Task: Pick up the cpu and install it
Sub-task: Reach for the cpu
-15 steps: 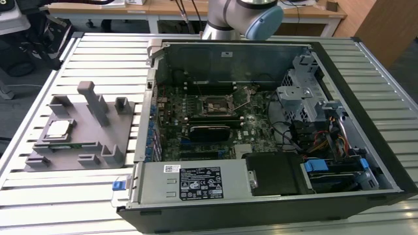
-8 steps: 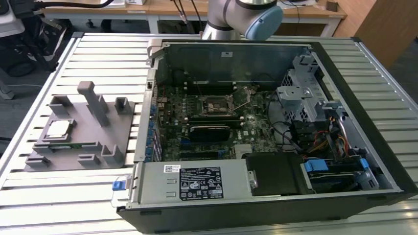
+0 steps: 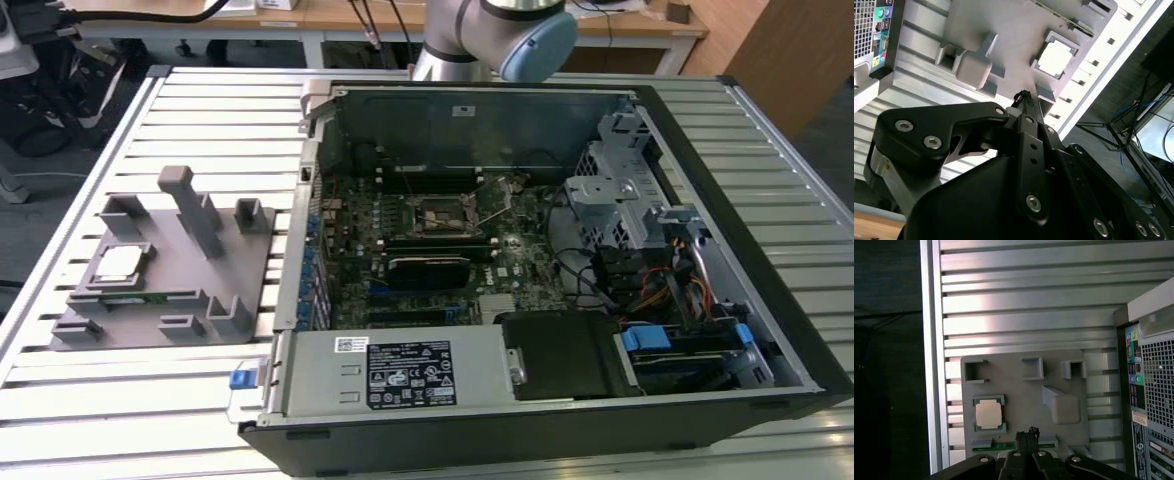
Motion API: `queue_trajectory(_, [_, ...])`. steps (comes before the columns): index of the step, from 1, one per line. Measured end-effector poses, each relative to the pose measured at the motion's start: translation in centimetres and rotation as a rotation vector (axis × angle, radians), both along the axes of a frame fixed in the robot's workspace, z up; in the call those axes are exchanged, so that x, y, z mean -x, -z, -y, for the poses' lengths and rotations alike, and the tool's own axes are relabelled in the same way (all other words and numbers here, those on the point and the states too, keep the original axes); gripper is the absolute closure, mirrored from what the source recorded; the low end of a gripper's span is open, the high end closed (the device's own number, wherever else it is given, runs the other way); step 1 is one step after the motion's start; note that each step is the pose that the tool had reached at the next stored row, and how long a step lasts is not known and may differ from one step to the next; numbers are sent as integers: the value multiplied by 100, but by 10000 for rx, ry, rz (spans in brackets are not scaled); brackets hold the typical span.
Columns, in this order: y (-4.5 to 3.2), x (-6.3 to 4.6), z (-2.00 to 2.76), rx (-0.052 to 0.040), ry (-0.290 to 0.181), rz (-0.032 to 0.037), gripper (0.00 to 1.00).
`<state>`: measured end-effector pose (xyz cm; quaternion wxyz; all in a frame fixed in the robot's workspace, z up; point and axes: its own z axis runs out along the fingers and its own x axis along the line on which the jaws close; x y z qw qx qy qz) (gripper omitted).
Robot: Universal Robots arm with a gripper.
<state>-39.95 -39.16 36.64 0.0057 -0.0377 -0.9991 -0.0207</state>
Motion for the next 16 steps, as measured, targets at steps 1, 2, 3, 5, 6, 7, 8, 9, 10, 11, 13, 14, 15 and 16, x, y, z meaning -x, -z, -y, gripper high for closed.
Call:
queue_trajectory(1, [4,7,0,0,-1,-17,89])
queue_trajectory(2, [7,15,0,0,0,-32,89])
queue_trajectory(3, [10,26,0,0,0,-44,89])
queue_trajectory(5, [17,39,0,-1,0,-69,89])
queue_trajectory(6, [19,47,0,1,0,-84,89])
queue_trajectory(7, [21,54,0,0,0,-96,89])
queue_trajectory(8, [23,61,0,1,-1,-106,89])
queue_trajectory(9, [26,69,0,1,0,-116,89])
queue_trajectory(10, [30,77,0,0,0,-123,89])
queue_trajectory(11, [33,86,0,1,0,-131,89])
queue_trajectory(13, [40,107,0,0,-1,-149,89])
queue_trajectory(14, [43,119,0,0,-1,-160,89])
queue_trajectory(15, [47,131,0,0,-1,-171,89])
queue_trajectory(16, [50,142,0,-1,-2,-183,89])
